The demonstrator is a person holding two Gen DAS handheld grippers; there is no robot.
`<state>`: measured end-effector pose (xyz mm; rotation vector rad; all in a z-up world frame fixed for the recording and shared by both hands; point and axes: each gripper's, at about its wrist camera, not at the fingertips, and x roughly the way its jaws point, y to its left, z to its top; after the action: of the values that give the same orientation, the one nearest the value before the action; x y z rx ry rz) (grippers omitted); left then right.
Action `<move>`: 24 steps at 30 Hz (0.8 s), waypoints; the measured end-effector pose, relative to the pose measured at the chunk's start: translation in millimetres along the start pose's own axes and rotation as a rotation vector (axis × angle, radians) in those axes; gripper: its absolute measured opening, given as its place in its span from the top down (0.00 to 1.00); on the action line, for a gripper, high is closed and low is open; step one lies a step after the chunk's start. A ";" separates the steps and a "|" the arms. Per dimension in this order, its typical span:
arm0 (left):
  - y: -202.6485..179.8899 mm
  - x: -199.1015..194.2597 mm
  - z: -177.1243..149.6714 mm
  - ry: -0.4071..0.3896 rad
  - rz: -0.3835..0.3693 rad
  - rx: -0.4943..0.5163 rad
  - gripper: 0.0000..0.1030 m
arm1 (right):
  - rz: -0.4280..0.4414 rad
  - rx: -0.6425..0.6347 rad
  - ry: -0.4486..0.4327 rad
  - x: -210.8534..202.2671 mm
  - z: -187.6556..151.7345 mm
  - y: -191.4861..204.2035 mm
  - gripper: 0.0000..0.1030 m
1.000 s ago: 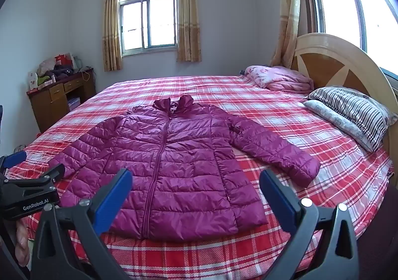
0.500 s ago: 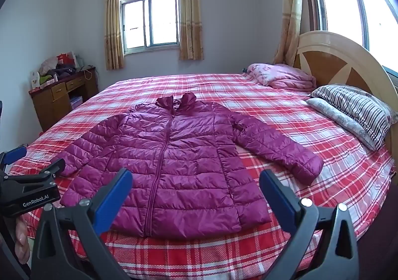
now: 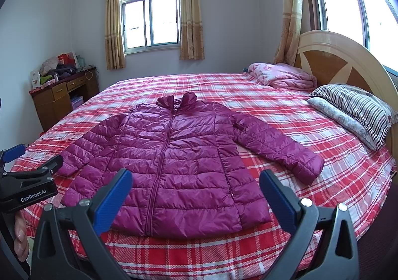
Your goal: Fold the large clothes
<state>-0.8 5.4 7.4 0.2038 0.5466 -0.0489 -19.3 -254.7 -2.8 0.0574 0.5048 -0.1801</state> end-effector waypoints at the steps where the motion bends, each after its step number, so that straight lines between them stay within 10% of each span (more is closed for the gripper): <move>1: 0.1 0.1 0.0 0.001 0.001 -0.001 0.01 | 0.001 0.001 0.000 -0.1 0.0 0.1 0.00; 24: 2.4 0.0 -0.5 -0.002 0.006 -0.009 0.01 | 0.008 -0.006 0.004 1.2 -4.5 4.6 0.00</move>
<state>-0.9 7.8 7.4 0.1968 0.5443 -0.0410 -19.5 -249.9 -7.3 0.0537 0.5095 -0.1705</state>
